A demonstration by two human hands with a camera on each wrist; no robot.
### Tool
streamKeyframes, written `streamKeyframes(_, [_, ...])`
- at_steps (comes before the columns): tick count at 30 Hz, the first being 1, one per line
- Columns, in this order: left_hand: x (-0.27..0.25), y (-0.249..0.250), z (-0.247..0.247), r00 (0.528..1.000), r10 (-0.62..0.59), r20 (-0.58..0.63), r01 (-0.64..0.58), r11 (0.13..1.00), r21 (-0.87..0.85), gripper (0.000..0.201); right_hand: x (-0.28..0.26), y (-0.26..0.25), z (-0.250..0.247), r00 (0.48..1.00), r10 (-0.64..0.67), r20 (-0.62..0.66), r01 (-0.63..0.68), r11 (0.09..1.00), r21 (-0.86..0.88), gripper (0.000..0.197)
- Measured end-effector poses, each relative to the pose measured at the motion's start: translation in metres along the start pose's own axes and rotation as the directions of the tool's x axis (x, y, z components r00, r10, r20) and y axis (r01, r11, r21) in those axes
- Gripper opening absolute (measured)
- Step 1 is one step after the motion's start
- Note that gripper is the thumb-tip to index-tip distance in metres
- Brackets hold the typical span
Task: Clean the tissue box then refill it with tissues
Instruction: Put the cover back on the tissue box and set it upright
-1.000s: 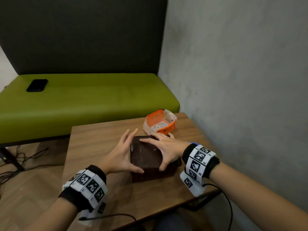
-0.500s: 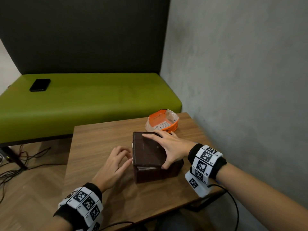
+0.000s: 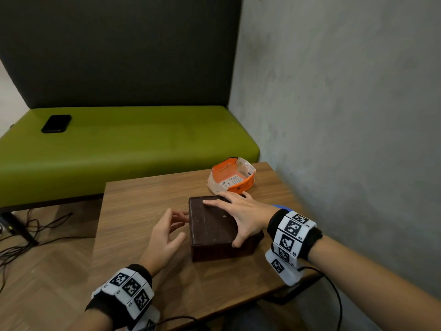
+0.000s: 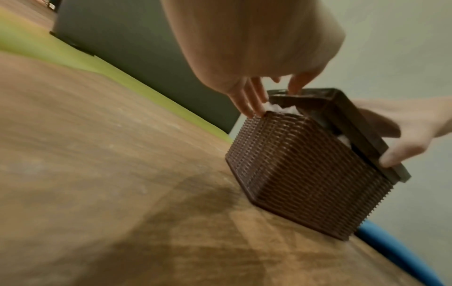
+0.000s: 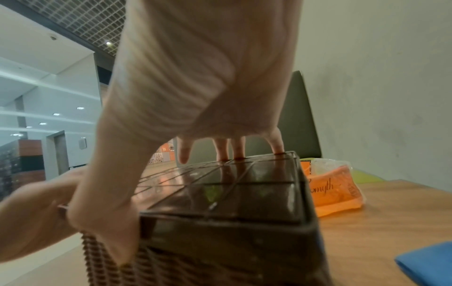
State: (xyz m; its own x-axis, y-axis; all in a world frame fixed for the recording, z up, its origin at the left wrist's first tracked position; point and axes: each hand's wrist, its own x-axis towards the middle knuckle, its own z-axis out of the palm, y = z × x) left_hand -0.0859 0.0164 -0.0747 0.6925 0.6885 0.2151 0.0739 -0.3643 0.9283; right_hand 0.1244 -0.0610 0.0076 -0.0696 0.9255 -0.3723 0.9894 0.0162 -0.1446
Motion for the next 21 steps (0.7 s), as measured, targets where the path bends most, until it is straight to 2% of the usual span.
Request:
streamKeyframes(2, [0.004,0.002,0.000,0.997,0.005,0.076,-0.013,0.995,0.100,0.054,0.002,-0.001,0.003,1.000,0.000,0.005,0.000,1.000,-0.013,0.115])
streamKeyframes(5, [0.019,0.007,0.002,0.968,-0.022,0.251,-0.065,0.941,0.331,0.108,0.005,0.000,0.005,1.000,0.000,-0.003,0.000,1.000,-0.011,0.112])
streamKeyframes(8, [0.040,0.012,0.000,0.918,-0.104,0.384,-0.102,0.871,0.480,0.134,0.007,0.003,0.006,1.000,0.002,-0.004,-0.002,1.000,0.010,0.109])
streamKeyframes(10, [0.053,0.017,-0.002,0.883,-0.156,0.442,-0.128,0.828,0.547,0.131,0.007,0.006,0.006,1.000,0.020,-0.010,-0.019,0.999,0.047,0.110])
streamKeyframes(13, [0.064,0.018,-0.005,0.868,-0.161,0.469,-0.160,0.805,0.572,0.123,-0.003,0.018,0.007,0.993,0.114,-0.007,-0.112,0.983,0.147,0.118])
streamKeyframes(17, [0.063,0.014,-0.004,0.853,-0.162,0.496,-0.178,0.804,0.568,0.142,-0.021,0.037,0.013,0.982,0.187,0.013,-0.185,0.953,0.240,0.129])
streamKeyframes(21, [0.062,0.012,0.000,0.853,-0.179,0.490,-0.159,0.806,0.570,0.141,-0.019,0.038,0.018,0.974,0.214,0.073,-0.226,0.943,0.246,0.131])
